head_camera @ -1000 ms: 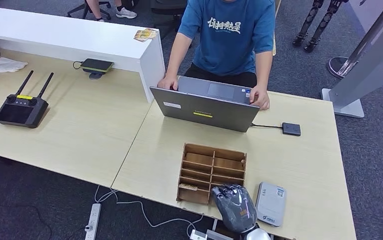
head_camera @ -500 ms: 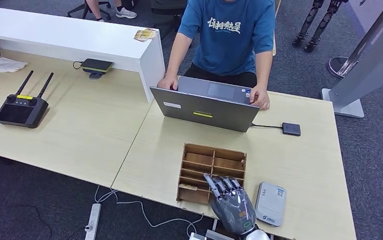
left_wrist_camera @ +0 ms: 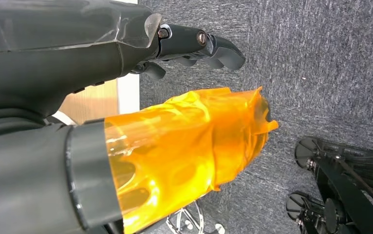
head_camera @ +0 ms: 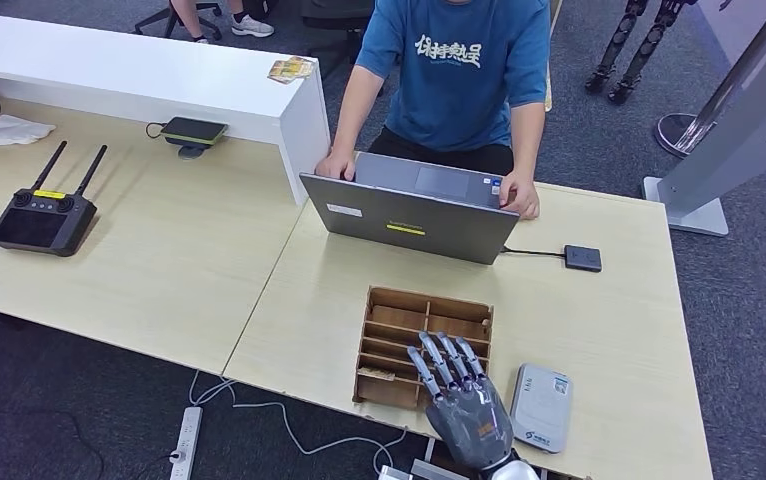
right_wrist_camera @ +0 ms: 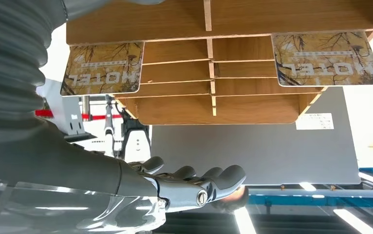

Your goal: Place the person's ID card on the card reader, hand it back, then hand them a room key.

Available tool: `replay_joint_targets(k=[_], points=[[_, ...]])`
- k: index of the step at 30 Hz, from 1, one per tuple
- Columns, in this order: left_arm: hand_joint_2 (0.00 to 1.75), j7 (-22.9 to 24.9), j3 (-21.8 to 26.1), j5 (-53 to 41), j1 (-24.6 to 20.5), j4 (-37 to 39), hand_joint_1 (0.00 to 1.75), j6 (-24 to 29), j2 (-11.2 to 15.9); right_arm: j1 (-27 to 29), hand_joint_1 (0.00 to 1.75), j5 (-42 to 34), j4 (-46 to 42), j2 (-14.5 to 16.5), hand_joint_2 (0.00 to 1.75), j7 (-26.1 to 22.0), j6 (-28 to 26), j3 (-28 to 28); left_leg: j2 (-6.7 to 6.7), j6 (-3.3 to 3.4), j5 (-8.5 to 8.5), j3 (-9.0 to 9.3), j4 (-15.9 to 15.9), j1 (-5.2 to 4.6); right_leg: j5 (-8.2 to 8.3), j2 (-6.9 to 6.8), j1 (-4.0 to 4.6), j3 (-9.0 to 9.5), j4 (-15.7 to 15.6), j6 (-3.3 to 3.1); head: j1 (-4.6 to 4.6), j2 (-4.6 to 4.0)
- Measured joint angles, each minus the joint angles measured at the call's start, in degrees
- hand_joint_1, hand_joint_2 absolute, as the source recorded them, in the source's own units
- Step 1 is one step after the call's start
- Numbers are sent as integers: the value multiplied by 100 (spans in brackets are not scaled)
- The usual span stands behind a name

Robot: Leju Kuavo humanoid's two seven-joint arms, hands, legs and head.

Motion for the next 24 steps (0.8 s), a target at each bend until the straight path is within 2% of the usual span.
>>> replay_joint_targets(k=[5, 11, 24], points=[[0, 1, 0, 27, 0, 0, 0, 15, 0, 53, 0, 174, -51, -46, 175, 211, 0, -91, 0, 0, 0, 0, 0, 0, 0, 0, 0, 0, 0, 0, 0, 0], [0, 27, 0, 175, 1, 0, 0, 113, -2, 195, 0, 227, -185, -263, 175, 438, 13, -185, 0, 0, -1, -1, 0, -1, 0, 0, -1, 0, 0, 0, 1, 0], [0, 42, 0, 249, 2, 0, 0, 154, -2, 262, 0, -84, -396, -459, 175, 418, 179, -168, 0, 2, -2, -1, 0, 0, 0, 0, 0, 1, 0, 0, 0, 0]])
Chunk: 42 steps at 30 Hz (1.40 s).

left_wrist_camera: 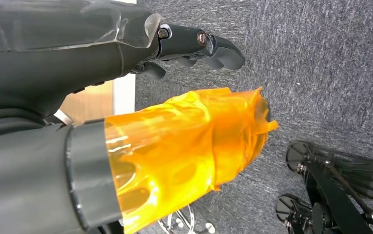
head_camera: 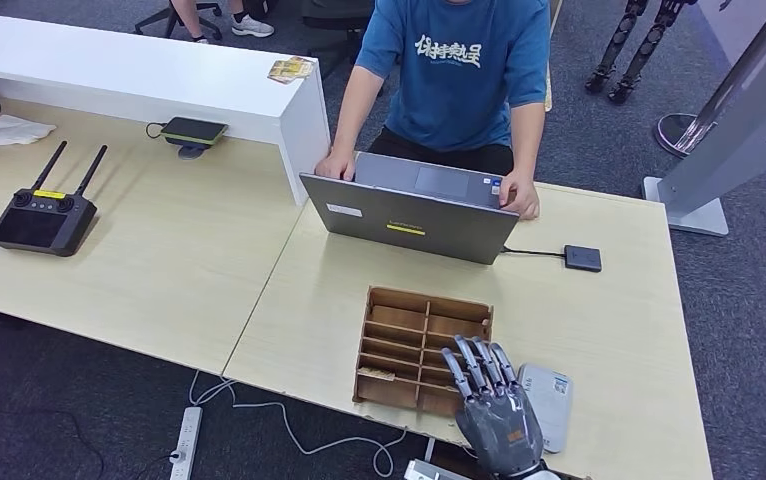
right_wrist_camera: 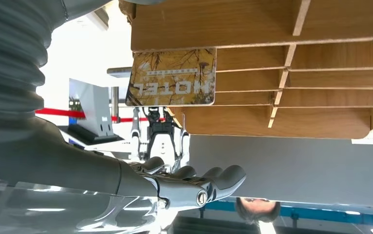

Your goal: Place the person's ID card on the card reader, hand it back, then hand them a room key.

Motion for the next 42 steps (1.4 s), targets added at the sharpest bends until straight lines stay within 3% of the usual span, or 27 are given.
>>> replay_joint_targets(k=[13, 21, 42], points=[[0, 0, 0, 25, 0, 0, 0, -9, 0, -80, 0, -376, -33, -15, 175, -155, 72, 161, 0, 1, 0, -1, 0, 0, 0, 0, 0, 0, 0, 0, 0, 0], [0, 42, 0, 171, 2, 1, 0, 24, -1, -164, 0, -218, -36, -166, 175, 225, 683, 228, -1, 1, 0, -2, 0, -1, 0, -1, -1, 1, 0, 1, 1, 0], [0, 50, 0, 272, 4, 3, 0, 46, -2, -229, 0, -632, -244, -411, 175, 283, 1011, 297, -1, 1, -1, -2, 0, -2, 0, -1, -1, 1, 0, 1, 0, 0]])
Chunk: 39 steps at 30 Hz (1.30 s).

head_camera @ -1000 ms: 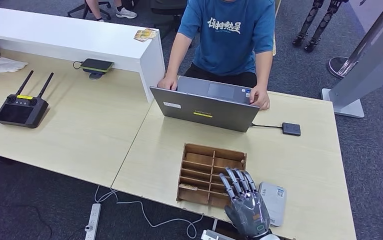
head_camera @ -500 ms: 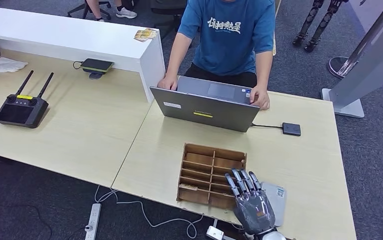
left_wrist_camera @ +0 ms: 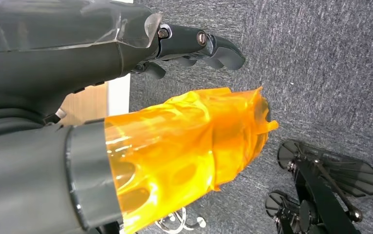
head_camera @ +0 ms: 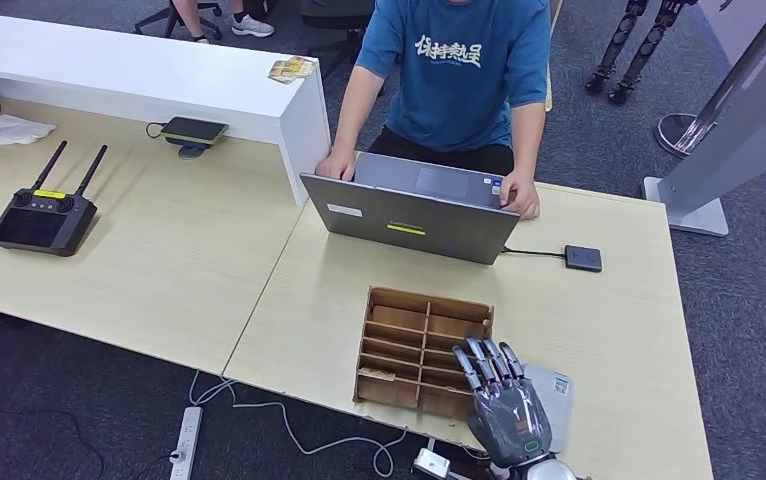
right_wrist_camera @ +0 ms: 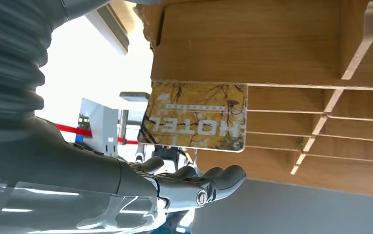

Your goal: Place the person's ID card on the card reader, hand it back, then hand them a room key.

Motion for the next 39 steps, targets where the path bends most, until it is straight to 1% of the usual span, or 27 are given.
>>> replay_joint_targets(k=[9, 18, 31, 39], points=[[0, 2, 0, 83, 2, 6, 0, 55, -2, -4, 0, -384, -238, -133, 175, 3, 278, 21, 0, 0, 0, 1, 0, 0, 0, 0, 0, 0, 0, 0, 0, 0], [0, 22, 0, 105, 4, 10, 0, 61, -2, -7, 0, -470, -401, -246, 175, 14, 379, 39, 0, 0, 0, 0, 0, 0, 0, 0, 0, 0, 0, 0, 0, 0], [0, 35, 0, 142, 6, 13, 0, 68, -2, 34, 0, -554, -786, -521, 175, 46, 383, 6, 0, 1, -1, 1, 0, 0, 0, 0, 0, -1, 0, 0, 0, 0], [0, 35, 2, 160, 8, 15, 0, 80, -4, 102, 0, -834, -926, -601, 175, -24, 529, -83, 1, 2, -1, 0, 0, 0, 0, 0, 0, -1, 0, 0, 0, 0]])
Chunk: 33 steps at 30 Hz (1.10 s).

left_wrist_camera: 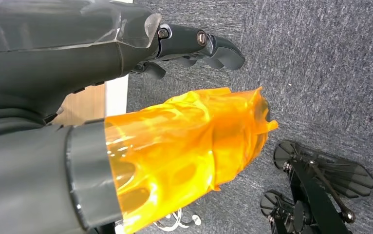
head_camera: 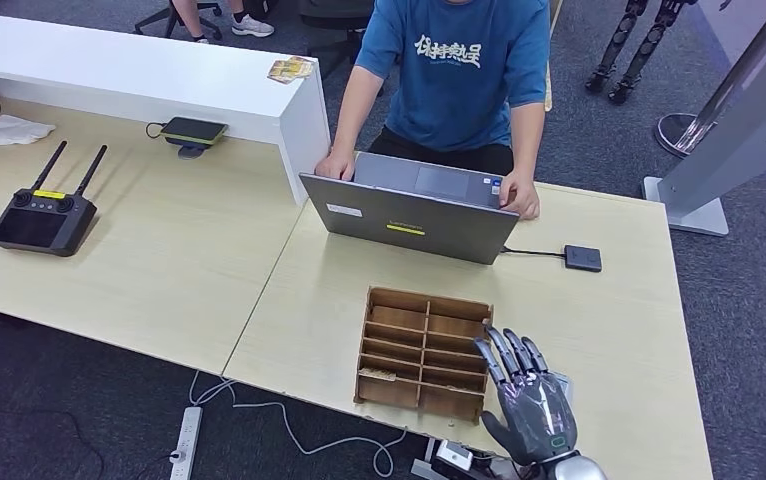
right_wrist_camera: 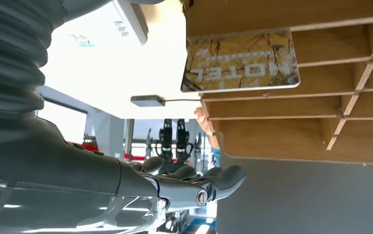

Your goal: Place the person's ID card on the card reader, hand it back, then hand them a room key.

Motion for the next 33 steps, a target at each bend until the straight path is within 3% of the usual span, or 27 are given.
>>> replay_joint_targets(k=[15, 22, 33], points=[[0, 26, 1, 38, 2, 15, 0, 1, 0, -111, 0, -904, 9, -60, 175, -153, 859, 37, 0, 0, 0, -1, 0, 0, 0, 0, 0, 0, 0, 0, 0, 0], [0, 26, 1, 45, 4, 24, 0, 1, 0, -136, 0, -928, 7, -101, 175, -54, 769, 63, 0, 0, 0, 0, 0, 0, 0, 0, 0, 0, 0, 0, 0, 0], [0, 14, 1, 56, 11, 48, 0, 22, 0, 173, 0, -713, -277, -154, 175, -20, 190, -33, 0, 2, -2, -1, 0, 0, -1, 0, 0, -1, 0, 0, 0, 0]])
